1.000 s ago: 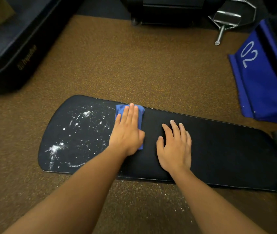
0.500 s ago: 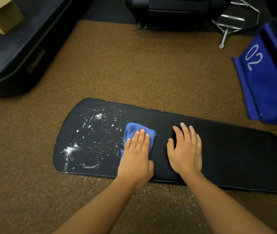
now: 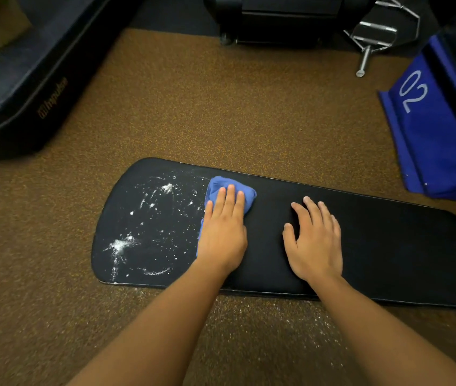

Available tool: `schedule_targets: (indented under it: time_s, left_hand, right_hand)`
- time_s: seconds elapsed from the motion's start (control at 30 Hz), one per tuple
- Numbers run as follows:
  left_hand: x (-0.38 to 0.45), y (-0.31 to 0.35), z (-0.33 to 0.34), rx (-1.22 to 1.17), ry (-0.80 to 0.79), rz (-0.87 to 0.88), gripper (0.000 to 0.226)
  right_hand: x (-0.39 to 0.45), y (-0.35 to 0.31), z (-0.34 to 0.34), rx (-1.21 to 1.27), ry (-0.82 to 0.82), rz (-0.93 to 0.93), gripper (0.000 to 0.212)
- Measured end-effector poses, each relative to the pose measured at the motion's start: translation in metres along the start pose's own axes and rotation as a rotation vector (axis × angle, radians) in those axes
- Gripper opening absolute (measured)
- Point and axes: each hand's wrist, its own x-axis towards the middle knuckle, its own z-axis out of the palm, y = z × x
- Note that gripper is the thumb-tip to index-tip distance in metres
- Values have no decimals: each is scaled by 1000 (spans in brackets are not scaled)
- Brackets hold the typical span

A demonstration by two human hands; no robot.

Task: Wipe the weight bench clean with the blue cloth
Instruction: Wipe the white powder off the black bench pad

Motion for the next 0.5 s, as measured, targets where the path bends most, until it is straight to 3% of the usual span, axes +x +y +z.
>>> schedule_targets:
  time_s: [0.17, 0.3, 0.4, 0.5]
  left_hand:
    - [-47, 19, 14, 33, -11, -53, 65]
    - [-36, 32, 12, 2, -2, -62, 59]
    - [-17, 16, 7, 47, -20, 7, 56]
    - [-2, -10, -7, 81, -7, -63, 61]
  right_hand:
    - [-2, -10, 0, -3, 8, 53, 52]
    - [0, -45, 7, 3, -85, 38, 58]
    - [3, -52, 11, -5, -110, -3, 56]
    - [-2, -48, 12, -17, -93, -11, 58]
